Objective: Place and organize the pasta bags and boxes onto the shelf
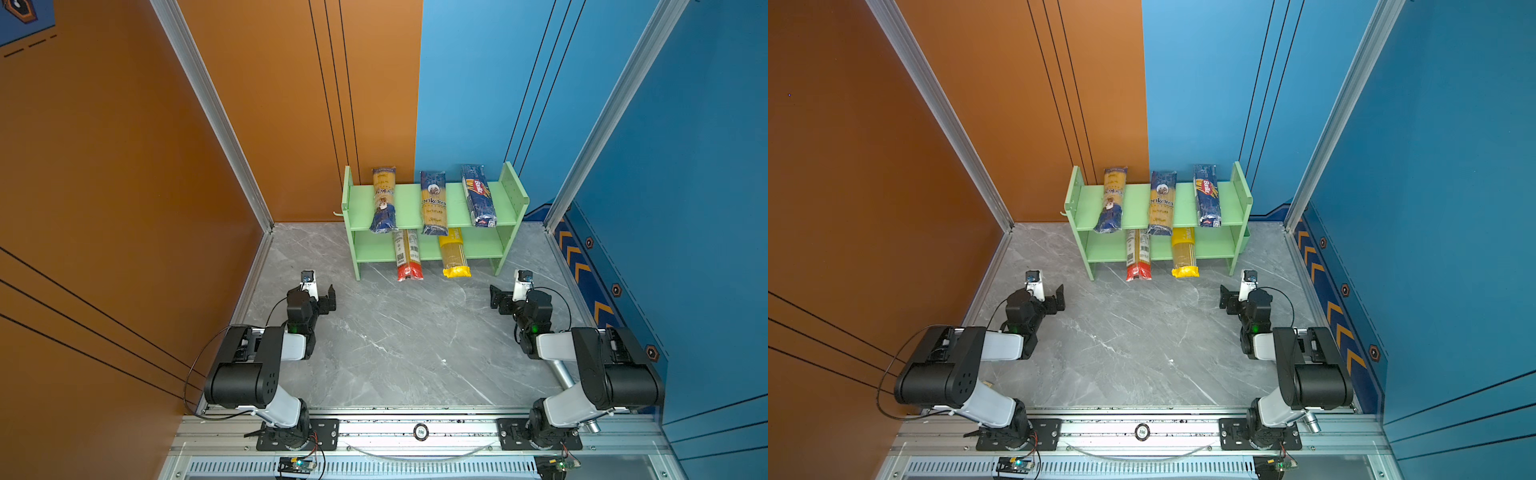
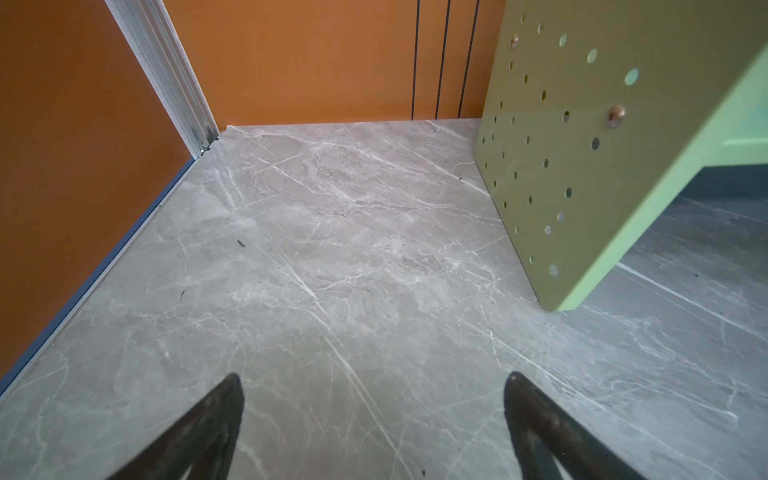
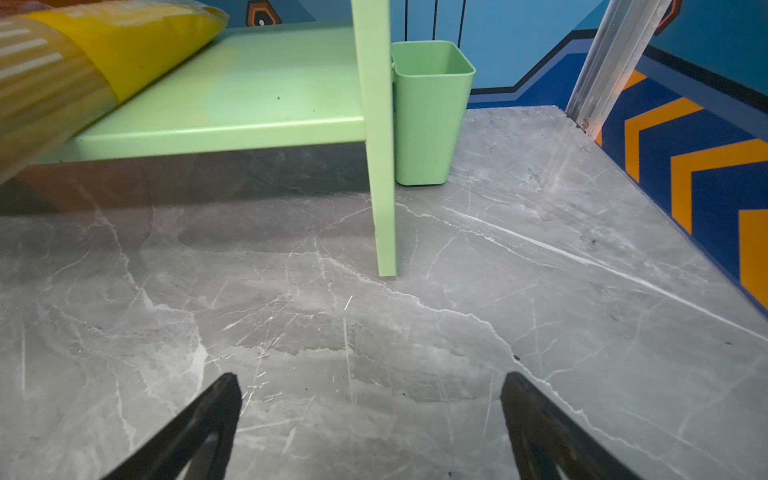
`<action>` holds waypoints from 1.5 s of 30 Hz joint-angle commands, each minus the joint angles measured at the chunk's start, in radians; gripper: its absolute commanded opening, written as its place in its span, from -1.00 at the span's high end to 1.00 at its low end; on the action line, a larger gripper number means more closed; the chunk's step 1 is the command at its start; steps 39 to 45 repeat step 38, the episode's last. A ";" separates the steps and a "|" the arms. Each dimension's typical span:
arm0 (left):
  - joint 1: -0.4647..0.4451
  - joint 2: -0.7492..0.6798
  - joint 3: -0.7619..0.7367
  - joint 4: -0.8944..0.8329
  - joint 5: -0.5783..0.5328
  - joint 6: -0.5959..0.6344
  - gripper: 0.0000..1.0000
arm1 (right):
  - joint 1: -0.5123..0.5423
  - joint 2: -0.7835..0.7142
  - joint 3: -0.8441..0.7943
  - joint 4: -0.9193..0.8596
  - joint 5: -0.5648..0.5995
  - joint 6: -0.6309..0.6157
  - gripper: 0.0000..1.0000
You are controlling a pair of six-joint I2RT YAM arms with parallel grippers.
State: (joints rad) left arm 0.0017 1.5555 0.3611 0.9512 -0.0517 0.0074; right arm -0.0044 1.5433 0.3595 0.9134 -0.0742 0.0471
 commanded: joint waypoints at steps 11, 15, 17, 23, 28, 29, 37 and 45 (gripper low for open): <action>-0.015 0.008 0.015 -0.022 -0.017 0.008 -0.96 | 0.003 0.003 0.009 0.004 0.108 0.021 -1.00; -0.013 0.008 0.017 -0.023 -0.017 0.007 -0.96 | 0.004 0.003 0.010 0.002 0.109 0.022 -1.00; -0.013 0.009 0.017 -0.022 -0.017 0.008 -0.96 | 0.004 0.003 0.011 0.002 0.109 0.022 -1.00; -0.013 0.009 0.018 -0.023 -0.017 0.007 -0.96 | 0.004 0.003 0.010 0.002 0.109 0.022 -1.00; -0.012 0.011 0.017 -0.023 -0.017 0.007 -0.96 | 0.004 0.003 0.010 0.002 0.109 0.022 -1.00; -0.013 0.010 0.018 -0.024 -0.017 0.007 -0.96 | 0.004 0.003 0.010 0.002 0.109 0.022 -1.00; -0.012 0.008 0.019 -0.026 -0.017 0.005 -0.96 | 0.004 0.003 0.010 0.002 0.109 0.022 -1.00; -0.012 0.009 0.019 -0.026 -0.017 0.006 -0.96 | 0.004 0.003 0.010 0.002 0.109 0.021 -1.00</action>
